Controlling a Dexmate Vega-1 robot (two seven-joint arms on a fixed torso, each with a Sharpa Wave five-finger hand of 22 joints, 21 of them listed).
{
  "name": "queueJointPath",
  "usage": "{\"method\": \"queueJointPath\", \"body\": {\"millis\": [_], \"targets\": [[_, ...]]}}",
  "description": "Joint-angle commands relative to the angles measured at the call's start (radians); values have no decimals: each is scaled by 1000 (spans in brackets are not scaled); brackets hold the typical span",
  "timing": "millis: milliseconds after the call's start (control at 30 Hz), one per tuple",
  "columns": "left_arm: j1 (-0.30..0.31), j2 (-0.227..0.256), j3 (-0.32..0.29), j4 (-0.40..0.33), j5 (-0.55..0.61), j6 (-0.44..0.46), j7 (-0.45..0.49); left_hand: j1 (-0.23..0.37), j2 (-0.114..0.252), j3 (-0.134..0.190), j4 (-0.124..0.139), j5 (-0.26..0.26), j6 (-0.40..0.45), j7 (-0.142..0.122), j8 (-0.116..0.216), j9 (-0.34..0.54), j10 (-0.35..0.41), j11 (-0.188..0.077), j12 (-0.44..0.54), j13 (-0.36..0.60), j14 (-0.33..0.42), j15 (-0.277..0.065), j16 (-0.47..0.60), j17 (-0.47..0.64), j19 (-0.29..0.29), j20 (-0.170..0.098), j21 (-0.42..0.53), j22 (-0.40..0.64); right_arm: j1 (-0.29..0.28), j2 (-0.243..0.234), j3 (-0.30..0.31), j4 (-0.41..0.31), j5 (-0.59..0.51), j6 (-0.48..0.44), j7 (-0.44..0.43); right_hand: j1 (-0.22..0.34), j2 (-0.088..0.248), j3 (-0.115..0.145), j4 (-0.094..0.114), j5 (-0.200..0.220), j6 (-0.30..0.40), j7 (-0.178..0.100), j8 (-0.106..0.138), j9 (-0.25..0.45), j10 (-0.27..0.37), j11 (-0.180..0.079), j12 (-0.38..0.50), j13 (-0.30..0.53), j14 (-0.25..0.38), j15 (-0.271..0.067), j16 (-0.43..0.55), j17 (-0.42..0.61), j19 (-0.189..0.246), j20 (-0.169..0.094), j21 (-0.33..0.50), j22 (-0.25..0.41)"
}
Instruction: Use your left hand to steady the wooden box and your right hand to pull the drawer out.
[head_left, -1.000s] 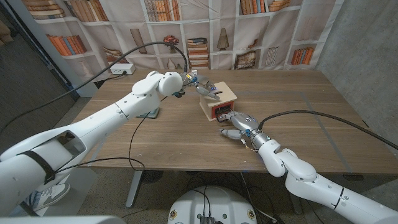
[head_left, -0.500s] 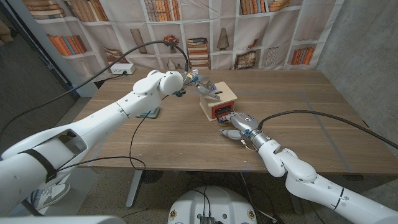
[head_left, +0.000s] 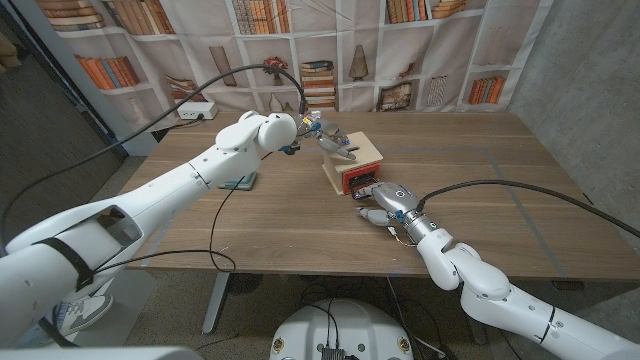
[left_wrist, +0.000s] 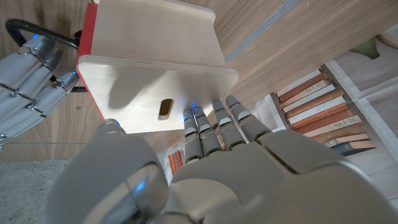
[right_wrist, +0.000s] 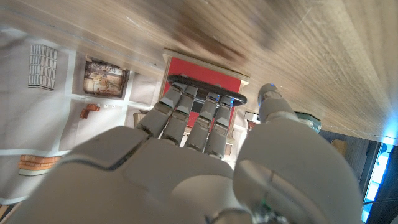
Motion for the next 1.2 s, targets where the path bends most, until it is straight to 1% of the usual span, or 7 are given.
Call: {"method": "queueJointPath", "body": {"millis": [33, 267, 533, 600, 667, 800, 1200], "targets": [[-6, -1, 0, 1, -5, -3, -5, 2, 8, -5, 1, 9, 40, 34, 1, 5, 40, 20, 3, 12, 5, -27, 4, 2, 10, -36, 0, 2, -14, 6, 13, 6, -10, 8, -43, 140, 56, 44, -10, 2, 8, -12, -10, 4, 2, -13, -11, 4, 5, -162, -8, 10, 8, -136, 6, 6], [-5, 1, -3, -4, -10, 0, -9, 2, 8, -7, 1, 10, 40, 32, 0, 5, 37, 21, 1, 12, 4, -26, 3, 2, 9, -35, -1, 2, 4, 29, -9, 51, -30, 1, -46, 250, 61, 52, -15, -12, 9, -27, -19, 7, 3, -30, -22, 5, 1, -179, -12, 12, 6, -150, 4, 9], [-7, 0, -2, 1, -16, -3, -11, 1, 9, -9, 1, 11, 42, 33, 0, 5, 38, 19, 1, 13, 2, -26, 2, 2, 8, -34, -1, 2, 17, 41, -25, 83, -48, -6, -64, 300, 56, 44, -9, -19, 13, -34, -22, 8, 7, -32, -26, 5, 0, -181, -12, 14, 7, -155, 5, 10], [-7, 0, -2, 2, -16, -3, -9, 1, 9, -9, 1, 11, 40, 32, -1, 5, 36, 21, 1, 13, 2, -26, 2, 2, 8, -33, -2, 2, 18, 43, -27, 89, -53, -5, -82, 323, 63, 38, -3, -22, 23, -37, -21, 9, 18, -30, -25, 6, 20, -183, -2, 19, 20, -159, 11, 11], [-7, -1, -1, 3, -17, -3, -9, 1, 9, -10, 2, 11, 41, 32, -1, 5, 38, 22, 1, 13, 2, -26, 2, 2, 8, -33, -2, 2, 17, 43, -27, 94, -54, 2, -103, 381, 80, 10, 8, -29, 51, -41, -21, 10, 46, -28, -27, 7, 95, -189, 29, 33, 76, -160, 42, 22], [-8, -2, -1, 4, -19, -3, -8, 1, 10, -11, 2, 12, 39, 32, -2, 5, 37, 20, 1, 13, 2, -26, 3, 2, 8, -33, -2, 2, 17, 41, -23, 105, -40, 28, -140, 423, 99, -16, 18, -31, 97, -33, -17, 11, 92, -22, -23, 8, 151, -190, 46, 42, 140, -160, 86, 36], [-9, -1, -4, 0, -22, 4, -7, 0, 11, -14, 2, 13, 39, 32, -3, 5, 36, 21, 0, 13, 2, -24, 2, 3, 7, -31, -3, 2, 12, 44, -21, 129, -37, 57, -222, 447, 130, -33, 63, -32, 300, -44, 1, 11, 247, -19, -8, 12, 304, -189, 56, 46, 190, -159, 190, 73]]}}
